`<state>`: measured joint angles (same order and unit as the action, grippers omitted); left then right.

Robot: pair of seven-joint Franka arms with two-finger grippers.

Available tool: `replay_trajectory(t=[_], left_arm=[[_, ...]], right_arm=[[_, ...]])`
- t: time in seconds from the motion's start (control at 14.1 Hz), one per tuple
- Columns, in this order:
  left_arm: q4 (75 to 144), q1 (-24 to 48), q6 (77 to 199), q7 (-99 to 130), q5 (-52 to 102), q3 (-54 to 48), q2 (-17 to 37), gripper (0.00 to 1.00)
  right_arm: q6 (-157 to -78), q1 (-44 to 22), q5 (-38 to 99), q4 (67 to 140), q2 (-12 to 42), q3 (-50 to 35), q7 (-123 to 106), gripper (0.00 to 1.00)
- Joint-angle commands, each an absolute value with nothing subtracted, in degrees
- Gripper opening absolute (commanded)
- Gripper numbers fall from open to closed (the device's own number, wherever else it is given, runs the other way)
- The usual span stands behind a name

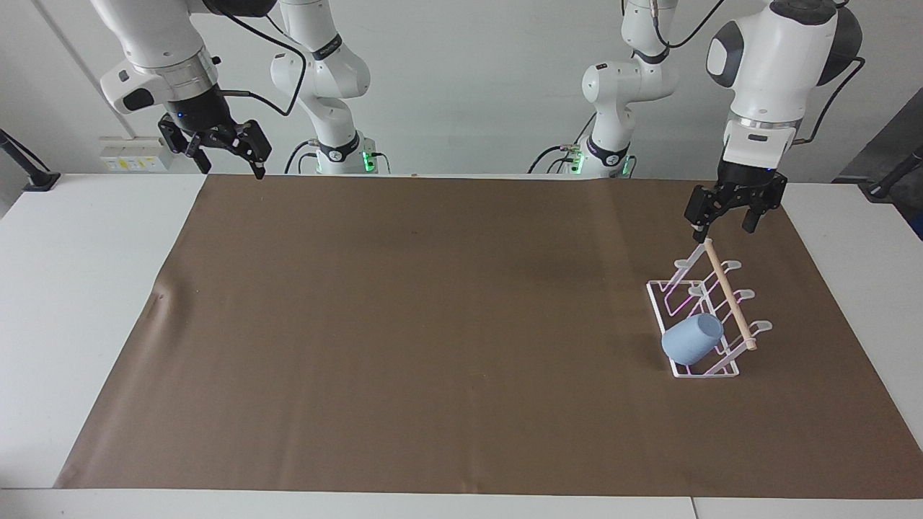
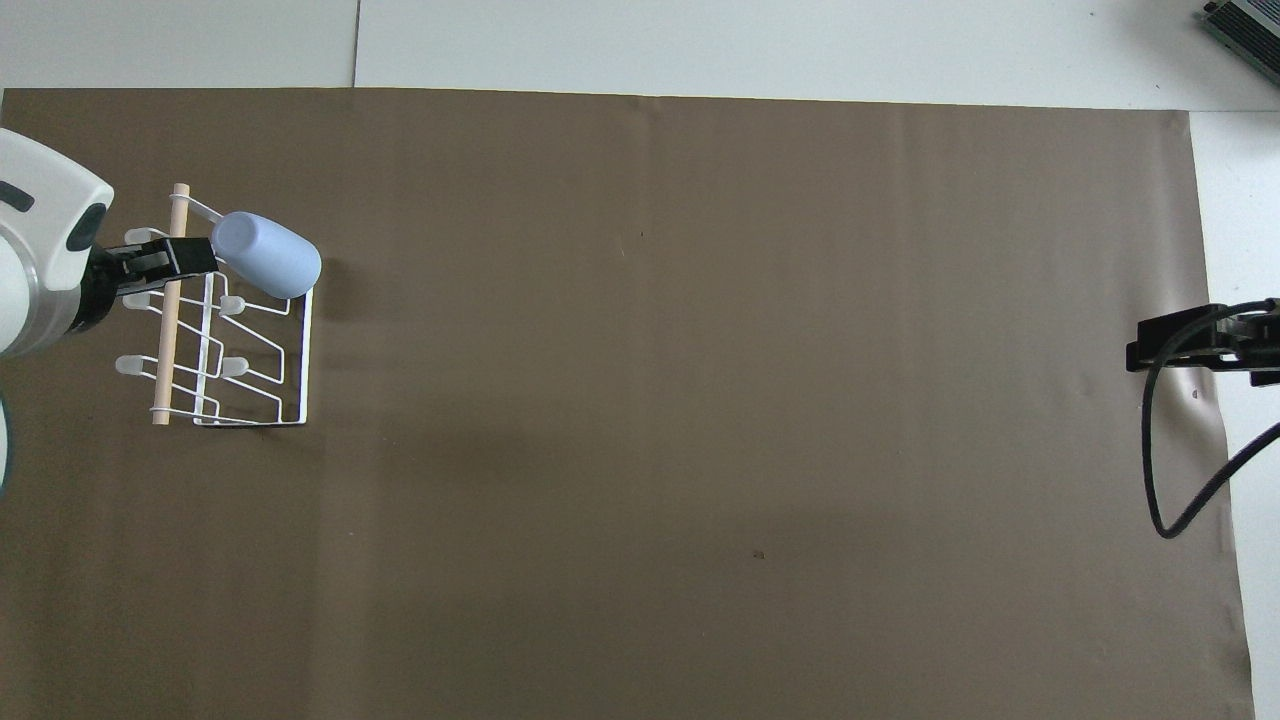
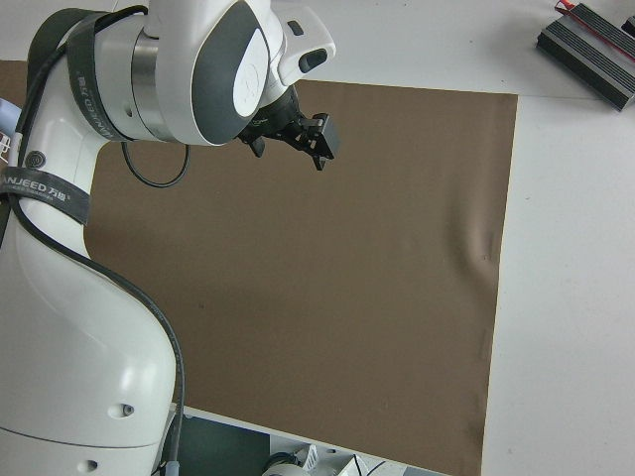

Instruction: Hang cup on cup holder

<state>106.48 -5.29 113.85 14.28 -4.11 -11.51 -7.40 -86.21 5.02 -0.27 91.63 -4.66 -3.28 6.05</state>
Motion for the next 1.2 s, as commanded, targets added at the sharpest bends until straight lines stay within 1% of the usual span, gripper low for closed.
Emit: replay_trajectory(t=[0.0, 0.21, 0.42, 0.57, 0.78, 0.99, 1.13], left_arm=[[101.7, -5.71, 107.07, 8.55, -2.64, -11.43, -6.25, 1.0], [95.3, -6.85, 100.66, 4.4, 0.86, -11.34, -3.79, 1.0], [92.56, -7.73, 96.34, 0.09, 2.11, -11.34, -2.99, 1.0], [89.58, -7.73, 93.1, -0.09, 2.2, -10.99, -1.5, 1.0], [86.41, -3.97, 87.65, -0.97, 2.55, -8.54, -0.18, 1.0], [86.04, 5.42, 84.47, -2.72, 1.76, 0.67, -0.7, 1.0], [86.04, 6.5, 84.03, -2.9, 1.85, 2.11, -0.97, 1.0]], right_arm=[[-85.43, 6.15, 0.26, 92.72, -5.98, -3.6, 4.57, 1.0], [-85.43, 6.15, 0.26, 92.72, -6.24, -3.6, 4.57, 1.0], [-85.43, 6.15, 0.26, 92.72, -6.24, -3.52, 4.57, 1.0], [-85.43, 6.15, 0.26, 92.72, -6.24, -3.52, 4.57, 1.0], [-85.52, 6.15, 0.26, 92.72, -6.24, -3.52, 4.75, 1.0], [-86.39, 6.15, 0.26, 93.25, -6.33, -3.52, 4.92, 1.0], [-87.71, 6.15, 0.35, 93.43, -6.42, -3.52, 5.1, 1.0]])
